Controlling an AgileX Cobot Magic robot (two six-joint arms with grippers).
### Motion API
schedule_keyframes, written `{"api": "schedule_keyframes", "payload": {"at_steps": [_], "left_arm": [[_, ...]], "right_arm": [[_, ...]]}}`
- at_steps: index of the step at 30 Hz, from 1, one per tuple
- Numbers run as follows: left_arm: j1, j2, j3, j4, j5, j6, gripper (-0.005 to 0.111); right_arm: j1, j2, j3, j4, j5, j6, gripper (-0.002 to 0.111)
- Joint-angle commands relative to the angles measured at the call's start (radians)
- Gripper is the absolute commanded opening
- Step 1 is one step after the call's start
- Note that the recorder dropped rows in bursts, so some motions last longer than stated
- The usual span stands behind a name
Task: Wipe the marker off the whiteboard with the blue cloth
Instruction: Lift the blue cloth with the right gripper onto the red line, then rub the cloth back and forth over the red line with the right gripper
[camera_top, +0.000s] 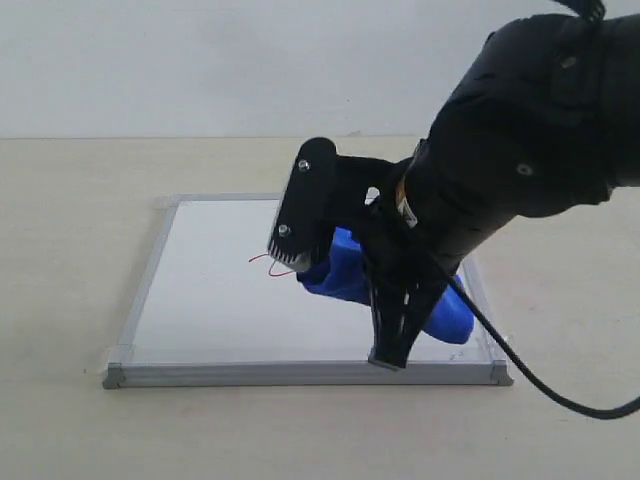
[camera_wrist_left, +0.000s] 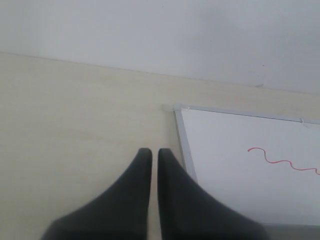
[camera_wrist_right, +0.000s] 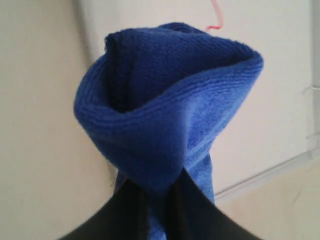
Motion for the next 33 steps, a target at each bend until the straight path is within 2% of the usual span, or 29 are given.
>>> {"api": "schedule_keyframes", "payload": {"at_steps": [1, 5, 11, 14, 20, 23, 28, 33], "left_arm": [[0.003, -0.003, 0.004, 0.003, 0.001, 0.006, 0.004], [0.003, -0.003, 0.004, 0.003, 0.001, 0.006, 0.004], [0.003, -0.003, 0.004, 0.003, 0.001, 0.006, 0.004], [0.003, -0.003, 0.004, 0.003, 0.001, 0.006, 0.004], [0.003, -0.003, 0.004, 0.003, 0.001, 0.006, 0.004], [0.003, -0.003, 0.004, 0.003, 0.001, 0.006, 0.004], [0.003, -0.003, 0.004, 0.003, 0.001, 0.006, 0.004], [0.003, -0.003, 0.004, 0.003, 0.001, 0.006, 0.004]], "right_arm": [[-0.044, 0.047, -0.047, -0.051, -0.064, 0.121, 0.000], [-0.130, 0.201, -0.282, 0.103, 0.030, 0.147, 0.000], [-0.160, 0.411, -0.548, 0.256, 0.212, 0.143, 0.000], [-0.163, 0.511, -0.629, 0.281, 0.245, 0.141, 0.000], [-0.161, 0.675, -0.757, 0.389, 0.220, 0.151, 0.000], [-0.161, 0.731, -0.804, 0.385, 0.218, 0.199, 0.000], [-0.191, 0.810, -0.824, 0.312, 0.327, 0.217, 0.000], [-0.279, 0.864, -0.824, 0.208, 0.476, 0.306, 0.000]]}}
